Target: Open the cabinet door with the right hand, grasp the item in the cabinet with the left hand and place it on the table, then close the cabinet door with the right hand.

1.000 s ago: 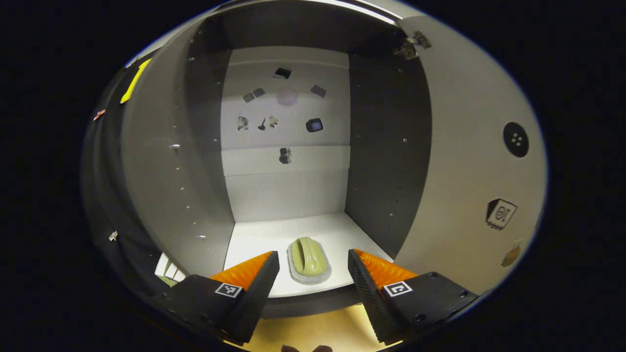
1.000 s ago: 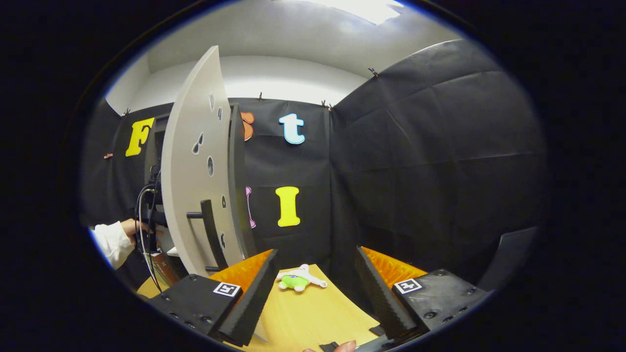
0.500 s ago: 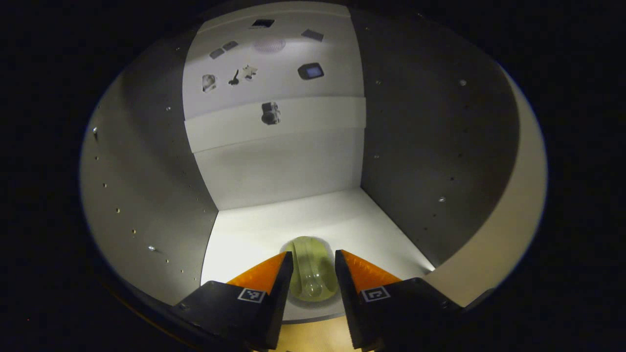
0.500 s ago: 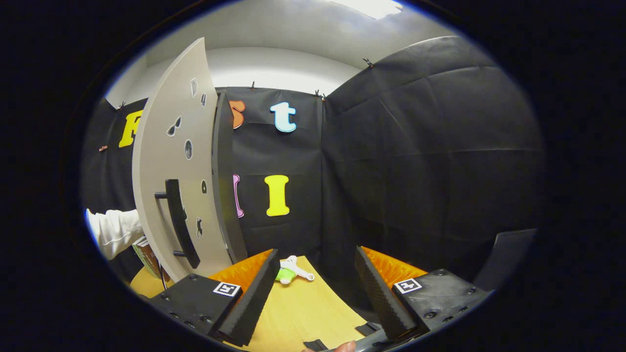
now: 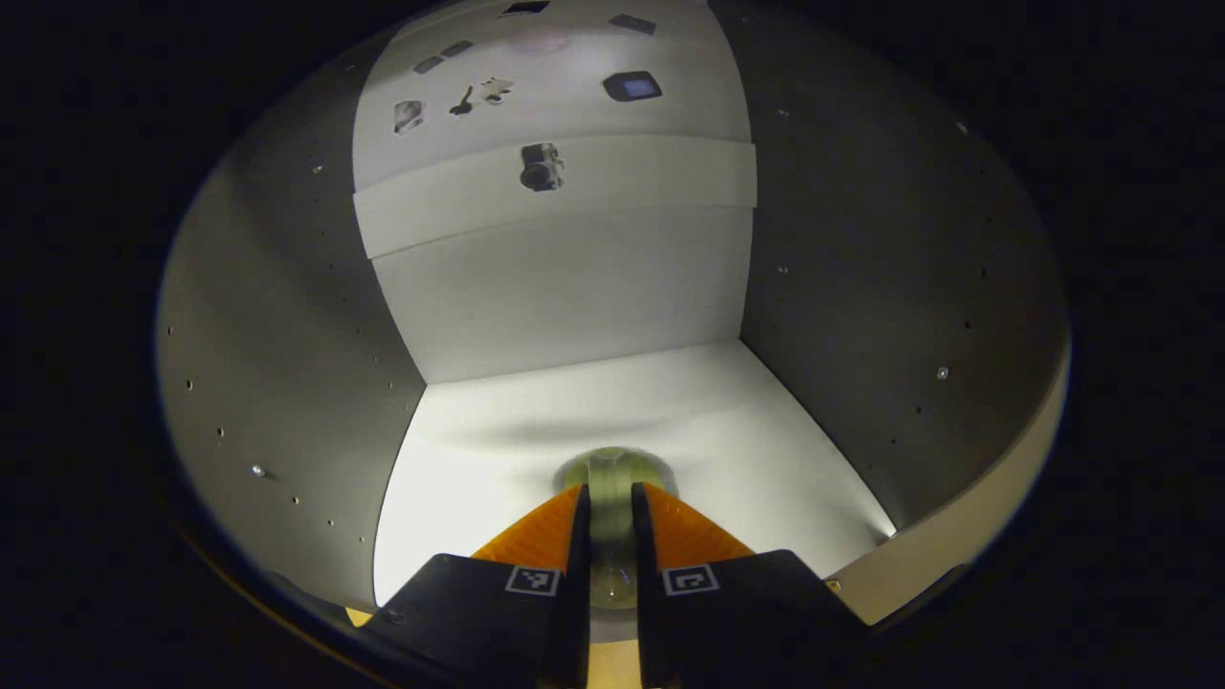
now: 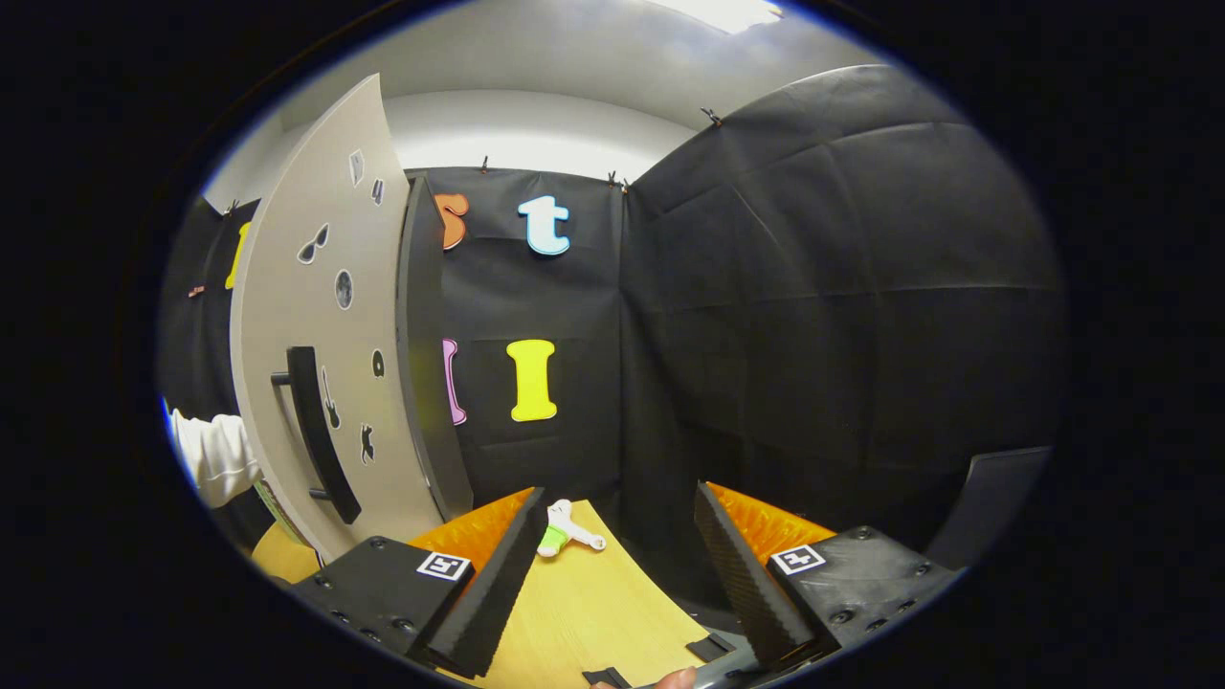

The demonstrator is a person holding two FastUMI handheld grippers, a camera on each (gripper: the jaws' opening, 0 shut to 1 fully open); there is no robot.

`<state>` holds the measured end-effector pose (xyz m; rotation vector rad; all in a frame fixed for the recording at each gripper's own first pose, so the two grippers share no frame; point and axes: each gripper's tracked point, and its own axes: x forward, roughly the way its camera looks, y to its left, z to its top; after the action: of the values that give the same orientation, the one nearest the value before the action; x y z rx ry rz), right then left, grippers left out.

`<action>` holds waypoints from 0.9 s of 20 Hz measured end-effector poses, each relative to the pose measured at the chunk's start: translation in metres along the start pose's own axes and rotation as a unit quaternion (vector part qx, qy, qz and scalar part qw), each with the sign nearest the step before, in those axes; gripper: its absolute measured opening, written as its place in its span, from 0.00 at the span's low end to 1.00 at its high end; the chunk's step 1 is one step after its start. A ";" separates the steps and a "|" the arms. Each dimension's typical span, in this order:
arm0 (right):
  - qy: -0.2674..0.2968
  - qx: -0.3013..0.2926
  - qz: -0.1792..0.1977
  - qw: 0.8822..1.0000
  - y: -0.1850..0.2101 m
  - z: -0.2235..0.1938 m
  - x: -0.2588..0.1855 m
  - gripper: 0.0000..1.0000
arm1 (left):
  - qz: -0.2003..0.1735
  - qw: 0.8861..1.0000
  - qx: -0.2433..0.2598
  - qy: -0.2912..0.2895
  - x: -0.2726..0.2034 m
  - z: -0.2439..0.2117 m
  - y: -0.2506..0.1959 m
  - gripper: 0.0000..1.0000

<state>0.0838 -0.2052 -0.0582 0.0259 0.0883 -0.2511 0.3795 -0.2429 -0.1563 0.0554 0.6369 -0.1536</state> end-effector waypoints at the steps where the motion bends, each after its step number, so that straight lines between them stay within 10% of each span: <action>1: 0.001 0.000 0.003 1.000 0.003 0.000 -0.001 0.98 | -0.002 1.000 -0.006 -0.001 -0.004 -0.001 0.001 0.23; 18: -0.007 0.000 0.065 0.998 0.077 0.007 -0.007 0.98 | -0.038 0.993 -0.015 -0.111 -0.209 -0.092 0.010 0.20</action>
<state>0.0969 -0.1293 -0.0490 0.0287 0.0720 -0.1207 0.1613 -0.1975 -0.1056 -0.0141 0.4189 -0.2198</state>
